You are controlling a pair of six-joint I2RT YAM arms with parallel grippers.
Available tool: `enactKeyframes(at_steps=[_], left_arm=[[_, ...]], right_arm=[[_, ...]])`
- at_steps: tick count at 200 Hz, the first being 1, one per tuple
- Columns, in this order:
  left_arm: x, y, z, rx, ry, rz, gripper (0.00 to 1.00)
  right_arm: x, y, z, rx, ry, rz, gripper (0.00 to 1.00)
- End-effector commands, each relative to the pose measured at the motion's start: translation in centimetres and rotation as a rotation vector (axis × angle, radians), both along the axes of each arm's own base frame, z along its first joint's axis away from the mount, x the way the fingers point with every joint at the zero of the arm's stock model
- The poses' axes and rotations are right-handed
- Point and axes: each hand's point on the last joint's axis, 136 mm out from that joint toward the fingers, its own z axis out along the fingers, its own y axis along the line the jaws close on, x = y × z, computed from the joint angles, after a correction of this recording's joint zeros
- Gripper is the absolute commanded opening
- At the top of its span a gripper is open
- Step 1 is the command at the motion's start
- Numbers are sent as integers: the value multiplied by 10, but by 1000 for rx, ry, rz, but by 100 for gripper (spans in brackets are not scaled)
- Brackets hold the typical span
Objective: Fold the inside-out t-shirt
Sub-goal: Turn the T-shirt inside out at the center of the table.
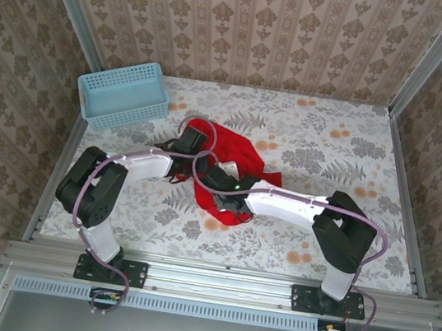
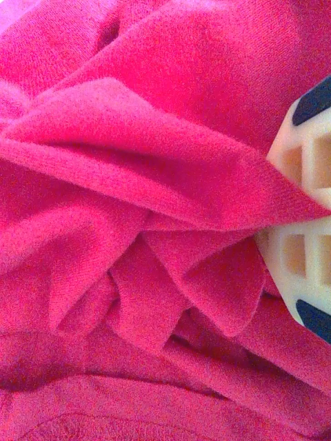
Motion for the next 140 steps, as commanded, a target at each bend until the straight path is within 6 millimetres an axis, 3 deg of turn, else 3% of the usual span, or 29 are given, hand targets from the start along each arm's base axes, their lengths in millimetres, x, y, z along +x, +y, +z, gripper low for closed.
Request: enactKeyframes(at_steps=[1, 16, 81, 127, 129, 140], left_arm=[[-1, 0, -2, -6, -1, -5, 0], [-1, 0, -1, -5, -2, -6, 0], [0, 2, -3, 1, -3, -1, 0], [0, 2, -3, 3, 1, -2, 0], [0, 2, -3, 4, 0, -2, 0], [0, 4, -3, 10, 0, 0, 0]], right_arm=[[6, -10, 12, -24, -36, -33, 6], [4, -14, 17, -16, -45, -37, 0], [-21, -44, 42, 86, -81, -58, 0], [-37, -66, 49, 118, -65, -81, 0], [-39, -69, 57, 143, -78, -82, 0], [-44, -76, 61, 171, -78, -83, 0]])
